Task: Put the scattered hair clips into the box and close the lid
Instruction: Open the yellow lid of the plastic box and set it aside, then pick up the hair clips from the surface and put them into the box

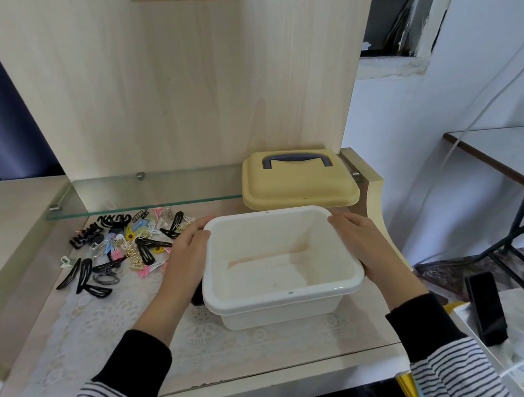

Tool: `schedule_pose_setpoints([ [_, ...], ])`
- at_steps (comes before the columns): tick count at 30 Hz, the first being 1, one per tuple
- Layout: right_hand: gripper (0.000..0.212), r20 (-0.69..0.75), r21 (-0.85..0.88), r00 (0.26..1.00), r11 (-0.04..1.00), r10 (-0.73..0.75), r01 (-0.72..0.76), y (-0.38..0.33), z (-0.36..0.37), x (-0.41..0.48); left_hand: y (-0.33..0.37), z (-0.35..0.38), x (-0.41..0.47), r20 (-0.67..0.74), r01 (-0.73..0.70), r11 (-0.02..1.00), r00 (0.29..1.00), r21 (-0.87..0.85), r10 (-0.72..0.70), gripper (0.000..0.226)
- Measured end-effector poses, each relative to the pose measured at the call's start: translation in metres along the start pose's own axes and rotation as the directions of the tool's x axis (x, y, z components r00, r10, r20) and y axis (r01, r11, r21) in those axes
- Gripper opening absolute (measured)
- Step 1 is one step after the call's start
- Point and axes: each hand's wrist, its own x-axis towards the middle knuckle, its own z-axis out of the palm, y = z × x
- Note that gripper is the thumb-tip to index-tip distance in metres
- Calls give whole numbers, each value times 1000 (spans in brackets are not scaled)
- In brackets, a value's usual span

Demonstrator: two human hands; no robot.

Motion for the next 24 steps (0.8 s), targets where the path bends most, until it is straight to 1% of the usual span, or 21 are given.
schedule_pose_setpoints([
  [3, 22, 10, 12, 1000, 1000, 22, -22, 2, 1, 4, -3, -4, 6, 13, 25, 1000, 1000, 12, -25, 36],
  [7, 21, 0, 9, 999, 999, 50, -50, 5, 2, 7, -8, -6, 8, 42, 12, 998, 999, 68, -15, 37],
  [10, 29, 16, 9, 999, 999, 32, -32, 5, 4, 7, -9, -8, 9, 37, 22, 1000, 999, 21, -23, 36],
  [12, 35, 28, 17, 1000, 1000, 9, -9, 5, 6, 5, -8, -9, 9, 39, 18, 1000, 999, 20, -19, 37],
  [16, 33, 12, 22, 1000, 1000, 15, -16, 3, 9, 2, -11, -13, 12, 32, 20, 999, 999, 40, -21, 40],
  [18, 28, 8, 13, 1000, 1000, 11, -11, 0, 10, -1, -12, -14, 13, 36, 9, 998, 999, 57, -11, 39],
  [21, 24, -18, -75, 1000, 997, -18, 17, -3, 9, -2, -11, -15, 13, 48, -16, 996, 999, 91, 12, 38],
  [24, 25, -95, -194, 990, 977, -106, 86, -6, 6, -1, -18, -21, 15, 48, -31, 996, 998, 89, 27, 37],
])
